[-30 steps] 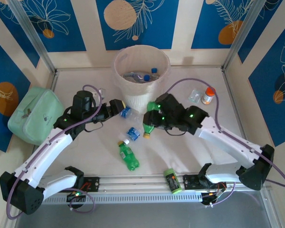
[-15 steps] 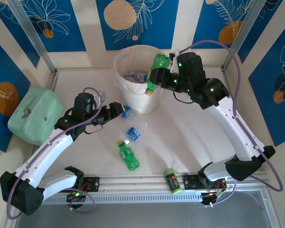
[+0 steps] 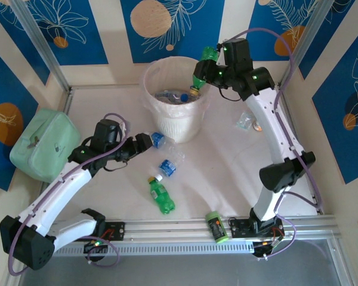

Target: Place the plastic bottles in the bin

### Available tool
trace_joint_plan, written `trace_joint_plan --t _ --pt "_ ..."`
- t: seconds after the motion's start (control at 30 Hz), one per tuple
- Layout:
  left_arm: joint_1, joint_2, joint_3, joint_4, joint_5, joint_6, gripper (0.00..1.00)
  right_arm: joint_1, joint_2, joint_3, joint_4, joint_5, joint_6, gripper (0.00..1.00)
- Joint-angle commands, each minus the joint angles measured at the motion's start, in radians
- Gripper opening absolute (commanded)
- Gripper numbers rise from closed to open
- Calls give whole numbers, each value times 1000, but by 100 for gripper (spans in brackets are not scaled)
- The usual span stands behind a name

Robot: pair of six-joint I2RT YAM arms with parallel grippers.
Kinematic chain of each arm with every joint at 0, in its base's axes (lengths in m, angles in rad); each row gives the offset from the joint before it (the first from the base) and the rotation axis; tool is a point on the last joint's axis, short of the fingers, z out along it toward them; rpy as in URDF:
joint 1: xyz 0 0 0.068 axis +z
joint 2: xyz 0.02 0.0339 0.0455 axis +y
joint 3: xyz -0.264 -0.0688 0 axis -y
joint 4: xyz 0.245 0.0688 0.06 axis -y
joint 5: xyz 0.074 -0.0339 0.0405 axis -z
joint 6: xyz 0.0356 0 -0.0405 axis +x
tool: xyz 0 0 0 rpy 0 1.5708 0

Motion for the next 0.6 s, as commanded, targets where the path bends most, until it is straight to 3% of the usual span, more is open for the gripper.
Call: trace_joint_plan --t 0.0,0.3,0.57 --pt "4 -17 22 -48 -35 15 82 -6 63 102 -80 -48 -34 52" --pt "4 -33 -36 -79 -43 -17 87 -11 174 226 -137 -41 -25 78" --pt "-50 -4 -65 -130 -52 28 88 -11 144 237 -139 -39 -21 79"
